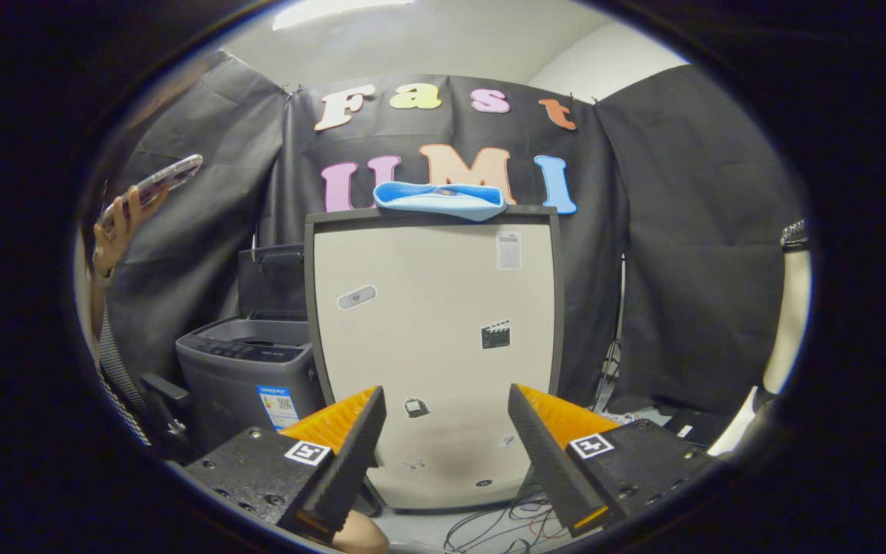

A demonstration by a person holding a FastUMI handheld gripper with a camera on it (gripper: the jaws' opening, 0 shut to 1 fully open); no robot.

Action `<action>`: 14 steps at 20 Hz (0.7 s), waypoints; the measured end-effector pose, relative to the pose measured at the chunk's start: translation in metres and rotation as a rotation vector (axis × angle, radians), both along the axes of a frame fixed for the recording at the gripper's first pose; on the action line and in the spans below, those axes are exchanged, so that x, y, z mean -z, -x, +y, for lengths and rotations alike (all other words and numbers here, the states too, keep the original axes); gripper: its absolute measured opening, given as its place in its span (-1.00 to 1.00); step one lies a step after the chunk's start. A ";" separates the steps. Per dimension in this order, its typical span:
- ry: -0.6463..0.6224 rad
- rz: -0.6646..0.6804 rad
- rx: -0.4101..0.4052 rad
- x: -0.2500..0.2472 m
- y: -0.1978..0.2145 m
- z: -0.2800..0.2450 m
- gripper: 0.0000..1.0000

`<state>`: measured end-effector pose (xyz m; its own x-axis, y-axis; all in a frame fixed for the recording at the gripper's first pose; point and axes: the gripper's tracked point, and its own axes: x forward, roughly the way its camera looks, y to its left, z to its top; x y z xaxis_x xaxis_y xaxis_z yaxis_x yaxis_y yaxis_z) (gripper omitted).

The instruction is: Put the clothes into the washing machine and then close the washing machine lid.

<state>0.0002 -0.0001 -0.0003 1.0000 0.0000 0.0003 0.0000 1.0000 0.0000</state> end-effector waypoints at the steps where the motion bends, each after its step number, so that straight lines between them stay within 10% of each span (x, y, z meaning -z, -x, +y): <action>1: 0.000 0.000 0.000 0.000 0.000 0.000 0.94; 14: -0.060 -0.005 0.049 -0.003 -0.013 -0.013 0.94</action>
